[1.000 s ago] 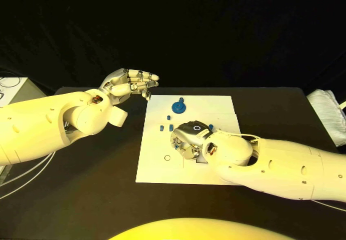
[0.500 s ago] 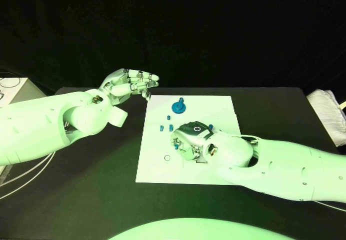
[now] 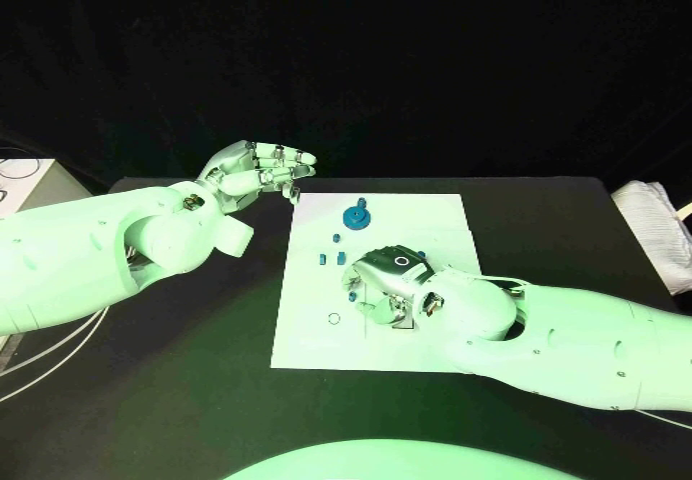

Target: Assemble the parts on the task board

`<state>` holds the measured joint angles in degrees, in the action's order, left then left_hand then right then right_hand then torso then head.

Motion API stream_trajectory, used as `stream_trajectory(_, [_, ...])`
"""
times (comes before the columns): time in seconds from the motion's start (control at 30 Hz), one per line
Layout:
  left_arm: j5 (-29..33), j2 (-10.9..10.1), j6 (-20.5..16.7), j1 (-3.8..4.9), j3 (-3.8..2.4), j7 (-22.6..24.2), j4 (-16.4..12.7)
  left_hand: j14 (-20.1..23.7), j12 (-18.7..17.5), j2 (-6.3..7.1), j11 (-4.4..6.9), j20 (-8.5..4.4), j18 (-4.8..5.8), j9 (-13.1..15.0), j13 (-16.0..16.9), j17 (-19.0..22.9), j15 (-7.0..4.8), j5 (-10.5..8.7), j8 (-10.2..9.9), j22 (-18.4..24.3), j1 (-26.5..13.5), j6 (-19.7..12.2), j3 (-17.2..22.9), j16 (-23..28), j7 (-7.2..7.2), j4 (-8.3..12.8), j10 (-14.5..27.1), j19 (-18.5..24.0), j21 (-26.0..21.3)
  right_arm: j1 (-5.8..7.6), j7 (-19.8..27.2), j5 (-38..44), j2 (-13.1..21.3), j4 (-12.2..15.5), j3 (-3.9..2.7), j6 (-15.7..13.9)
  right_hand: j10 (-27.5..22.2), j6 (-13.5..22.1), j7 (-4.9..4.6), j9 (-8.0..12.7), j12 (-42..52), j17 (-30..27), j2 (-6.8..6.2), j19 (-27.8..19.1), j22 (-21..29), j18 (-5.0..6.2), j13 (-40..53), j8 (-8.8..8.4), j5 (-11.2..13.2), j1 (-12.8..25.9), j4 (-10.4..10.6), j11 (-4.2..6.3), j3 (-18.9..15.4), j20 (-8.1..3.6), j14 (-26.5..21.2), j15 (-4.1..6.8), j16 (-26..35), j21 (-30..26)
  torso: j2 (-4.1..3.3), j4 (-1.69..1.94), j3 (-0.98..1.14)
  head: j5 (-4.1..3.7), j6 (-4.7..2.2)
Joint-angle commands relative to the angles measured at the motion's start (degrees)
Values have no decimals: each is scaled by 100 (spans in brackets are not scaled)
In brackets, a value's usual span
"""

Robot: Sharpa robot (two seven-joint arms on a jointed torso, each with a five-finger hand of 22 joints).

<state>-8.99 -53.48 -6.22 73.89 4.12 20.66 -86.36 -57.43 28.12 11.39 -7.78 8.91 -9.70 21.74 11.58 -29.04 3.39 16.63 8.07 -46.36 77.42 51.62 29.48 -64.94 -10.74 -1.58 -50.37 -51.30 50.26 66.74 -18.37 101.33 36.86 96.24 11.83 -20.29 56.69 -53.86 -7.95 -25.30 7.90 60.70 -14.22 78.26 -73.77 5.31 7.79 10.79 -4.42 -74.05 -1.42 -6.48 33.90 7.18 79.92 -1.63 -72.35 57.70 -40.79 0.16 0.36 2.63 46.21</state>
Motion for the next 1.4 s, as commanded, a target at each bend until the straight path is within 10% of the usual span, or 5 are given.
stream_trajectory(0.03, [34,6,84,5,-5,17,-3,26,25,-22,10,9,-85,-1,-6,7,14,2,-12,8,18,24,-36,32,-29,4,31,-39,-40,1,128,-95,78,92,-3,-333,-28,21,-1,5,34,-7,7,-24,-1,85,5,-37,7,-37,-14,-2,-32,3,-39,-5,-21,-17,2,-3,-3,-11,-14])
stream_trajectory(0.3, [35,10,101,4,-5,21,-2,29,25,-25,9,9,-85,-1,-8,10,15,1,-11,15,21,26,-40,35,-29,0,43,-43,-49,127,427,-618,613,454,-75,-680,127,-85,-48,21,556,342,44,275,-307,-17,85,-55,-61,-82,70,80,-60,-67,215,63,-358,578,7,-13,-1,-74,-70])
stream_trajectory(0.7, [35,-8,126,1,-5,33,-3,30,28,-26,9,9,-85,-1,-8,11,15,1,-10,18,25,27,-42,37,-28,0,45,-46,-54,593,962,-1369,1548,450,-177,-104,126,-69,-38,43,685,743,-70,528,-598,-124,5,-122,-206,-20,93,96,40,-127,477,83,-629,1138,7,-12,3,-147,-181])
stream_trajectory(1.4, [35,-3,143,0,-4,33,8,30,28,-26,9,9,-85,-1,-8,11,15,1,-10,18,25,27,-42,37,-28,0,45,-46,-54,679,760,-666,1385,-202,-187,395,-437,185,100,90,882,513,46,380,-442,-56,-106,-312,-142,-276,185,20,-778,-43,342,16,-532,728,-17,10,-2,-192,-219])
